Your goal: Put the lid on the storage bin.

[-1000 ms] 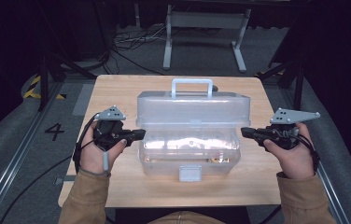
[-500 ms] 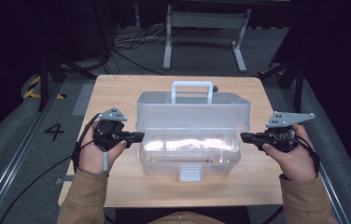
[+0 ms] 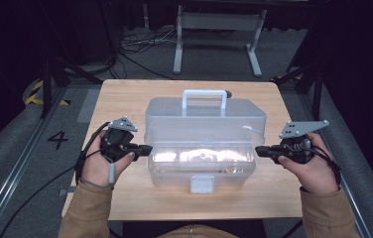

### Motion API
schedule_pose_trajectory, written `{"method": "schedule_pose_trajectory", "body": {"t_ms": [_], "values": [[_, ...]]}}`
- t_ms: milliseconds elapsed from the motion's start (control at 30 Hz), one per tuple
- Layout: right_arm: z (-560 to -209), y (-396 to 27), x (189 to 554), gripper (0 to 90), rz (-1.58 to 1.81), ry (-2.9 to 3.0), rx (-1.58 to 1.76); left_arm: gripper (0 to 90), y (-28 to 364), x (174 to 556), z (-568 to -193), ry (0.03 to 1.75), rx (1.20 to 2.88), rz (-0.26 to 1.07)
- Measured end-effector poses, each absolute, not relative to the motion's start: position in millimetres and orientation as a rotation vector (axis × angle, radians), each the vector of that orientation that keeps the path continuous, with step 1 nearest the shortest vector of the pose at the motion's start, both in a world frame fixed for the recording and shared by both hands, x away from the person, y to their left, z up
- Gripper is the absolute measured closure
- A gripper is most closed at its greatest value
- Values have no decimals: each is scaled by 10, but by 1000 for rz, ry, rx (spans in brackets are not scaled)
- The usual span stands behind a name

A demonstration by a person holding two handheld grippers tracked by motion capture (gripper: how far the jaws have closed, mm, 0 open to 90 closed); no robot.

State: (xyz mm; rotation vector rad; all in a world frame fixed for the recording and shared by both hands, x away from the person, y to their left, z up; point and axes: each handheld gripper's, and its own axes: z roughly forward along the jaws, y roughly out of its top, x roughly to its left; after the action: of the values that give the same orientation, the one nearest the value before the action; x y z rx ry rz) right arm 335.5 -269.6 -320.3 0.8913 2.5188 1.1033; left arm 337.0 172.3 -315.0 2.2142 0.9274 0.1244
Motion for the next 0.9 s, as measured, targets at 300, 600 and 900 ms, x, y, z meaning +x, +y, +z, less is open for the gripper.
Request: {"method": "schedule_pose_trajectory", "body": {"t_ms": [300, 600, 900], "values": [[-3221, -2674, 3343, 900, 1037, 2575, 884, 897, 1711, 3358, -3161, 937, 2259, 98], [-3243, -2664, 3336, 900, 973, 2625, 908, 897, 1681, 3350, -3186, 936, 2316, 63], [-3263, -2668, 3334, 900, 918, 2663, 921, 897, 1667, 3359, -3219, 934, 2359, 31]]}}
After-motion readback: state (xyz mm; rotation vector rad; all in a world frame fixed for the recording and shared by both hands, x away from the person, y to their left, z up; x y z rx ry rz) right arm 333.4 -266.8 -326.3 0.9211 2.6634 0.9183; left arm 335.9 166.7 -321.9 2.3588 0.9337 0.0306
